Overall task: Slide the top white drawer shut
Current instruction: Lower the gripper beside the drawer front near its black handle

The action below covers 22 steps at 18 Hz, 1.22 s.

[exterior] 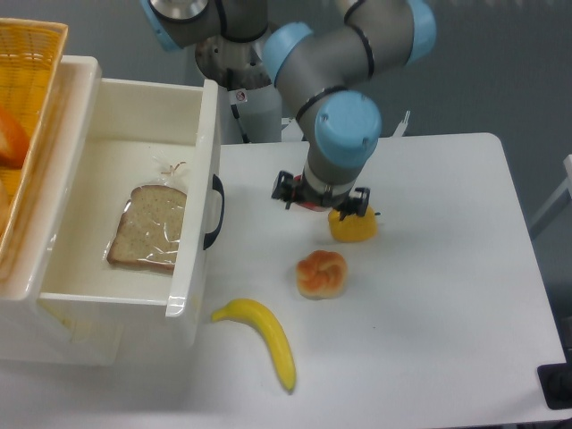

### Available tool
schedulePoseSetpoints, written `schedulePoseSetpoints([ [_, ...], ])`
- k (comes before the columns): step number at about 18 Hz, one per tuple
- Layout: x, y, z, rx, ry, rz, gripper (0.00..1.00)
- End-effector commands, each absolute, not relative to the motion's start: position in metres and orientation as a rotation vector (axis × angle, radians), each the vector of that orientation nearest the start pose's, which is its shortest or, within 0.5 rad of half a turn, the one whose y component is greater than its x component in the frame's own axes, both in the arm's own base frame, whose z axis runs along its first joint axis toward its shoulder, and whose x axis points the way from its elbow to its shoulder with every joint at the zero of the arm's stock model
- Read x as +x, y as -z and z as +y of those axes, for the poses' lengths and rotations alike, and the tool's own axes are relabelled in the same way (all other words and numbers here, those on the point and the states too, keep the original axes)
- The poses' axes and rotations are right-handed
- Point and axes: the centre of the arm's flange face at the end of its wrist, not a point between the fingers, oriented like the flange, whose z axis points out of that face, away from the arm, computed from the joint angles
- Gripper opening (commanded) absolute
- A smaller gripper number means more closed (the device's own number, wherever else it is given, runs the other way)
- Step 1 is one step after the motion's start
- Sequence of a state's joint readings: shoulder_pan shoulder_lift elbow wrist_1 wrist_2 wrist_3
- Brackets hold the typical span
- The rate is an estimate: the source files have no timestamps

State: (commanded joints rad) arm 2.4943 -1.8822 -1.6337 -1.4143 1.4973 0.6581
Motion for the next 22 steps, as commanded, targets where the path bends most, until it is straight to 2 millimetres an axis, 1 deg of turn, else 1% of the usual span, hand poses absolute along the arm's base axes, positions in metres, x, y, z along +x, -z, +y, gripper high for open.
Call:
schedulePoseSetpoints([
  [3, -0.37, -0.297, 0.461, -3.186, 0.37, -0.438, 1.0],
  [6, -0.366, -0.296, 0.467, -3.151, 0.422, -0.432, 1.0],
  [10, -0.365, -0.29, 0.467, -3.155, 0.44, -0.432, 1.0],
  [13, -0.357, -0.288, 0.473, -3.155, 0.45, -0.409, 1.0],
  [22, -0.348, -0.286, 0.482, -3.156, 0.46, -0.382, 1.0],
])
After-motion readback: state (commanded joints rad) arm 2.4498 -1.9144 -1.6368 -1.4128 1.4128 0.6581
